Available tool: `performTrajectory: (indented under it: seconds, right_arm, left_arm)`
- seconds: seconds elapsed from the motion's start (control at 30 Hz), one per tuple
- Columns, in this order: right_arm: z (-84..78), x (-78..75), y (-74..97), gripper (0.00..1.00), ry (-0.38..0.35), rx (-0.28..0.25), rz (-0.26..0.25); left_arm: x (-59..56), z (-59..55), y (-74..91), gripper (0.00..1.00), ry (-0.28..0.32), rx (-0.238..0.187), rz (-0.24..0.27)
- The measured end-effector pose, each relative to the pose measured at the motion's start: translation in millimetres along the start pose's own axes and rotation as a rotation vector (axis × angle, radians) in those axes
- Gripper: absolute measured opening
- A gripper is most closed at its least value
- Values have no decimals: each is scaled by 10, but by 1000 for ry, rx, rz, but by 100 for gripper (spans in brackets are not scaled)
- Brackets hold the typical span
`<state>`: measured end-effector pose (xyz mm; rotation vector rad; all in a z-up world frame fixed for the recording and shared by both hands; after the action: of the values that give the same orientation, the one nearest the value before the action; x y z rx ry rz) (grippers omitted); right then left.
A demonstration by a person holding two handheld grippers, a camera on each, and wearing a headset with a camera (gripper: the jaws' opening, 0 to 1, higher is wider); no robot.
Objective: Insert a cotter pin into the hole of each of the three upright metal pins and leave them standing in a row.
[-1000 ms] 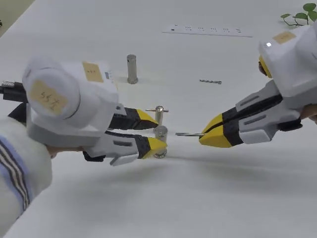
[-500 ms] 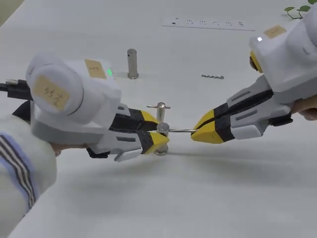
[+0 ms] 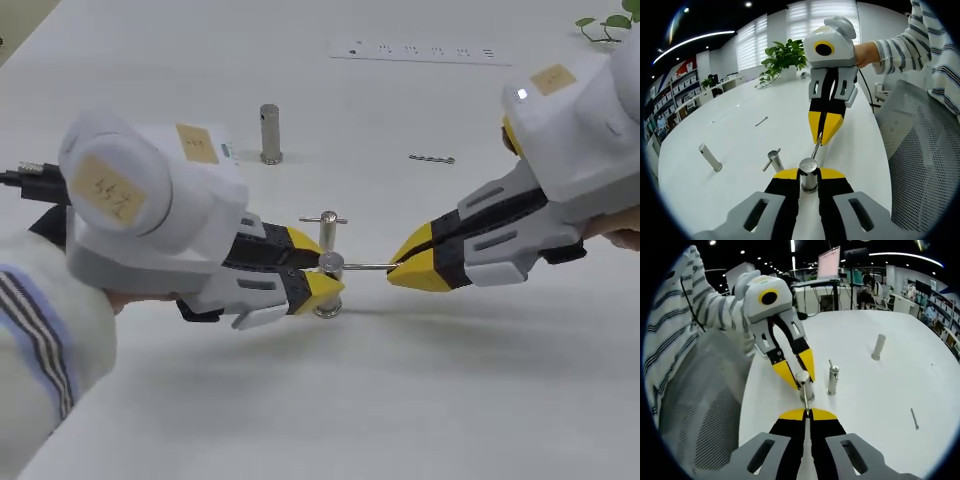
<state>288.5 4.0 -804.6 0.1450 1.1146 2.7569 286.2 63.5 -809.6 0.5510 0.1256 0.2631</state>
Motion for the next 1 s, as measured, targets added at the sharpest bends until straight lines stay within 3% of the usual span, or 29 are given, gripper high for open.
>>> performTrajectory:
  seconds: [0.37, 0.43, 0.5, 0.67, 0.8, 1.0]
  right_arm:
    - [-3, 36, -24, 4, 34, 4, -14]
    - [80, 71, -55, 4, 2, -53, -7]
    - [43, 61, -71, 4, 38, -23, -23]
    - [121, 136, -149, 4, 36, -58, -7]
    - [150, 145, -197, 4, 66, -52, -10]
    - [151, 146, -190, 10, 19, -53, 7]
  left_arm:
    - [1, -6, 5, 11, 9, 12, 10]
    - [-9, -1, 1, 11, -8, 19, 10]
    - [-17, -2, -2, 11, -12, 26, 9]
    - [-34, 0, -5, 11, -30, 36, 2]
    - [-45, 0, -7, 12, -47, 52, 2]
    - [-49, -22, -12, 12, -64, 67, 3]
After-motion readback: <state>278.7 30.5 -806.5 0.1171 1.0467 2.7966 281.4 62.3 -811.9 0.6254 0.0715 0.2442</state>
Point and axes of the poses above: the centre of the closed fingertips' face, and the gripper's own axes: y roughly backward along the fingers, x roughly to its left, z roughly out of its top, the point moved 2 cm from there along y, roughly backward along the fingers, and after that the axes turned 7 degrees about -z, right-handed, at the moved point
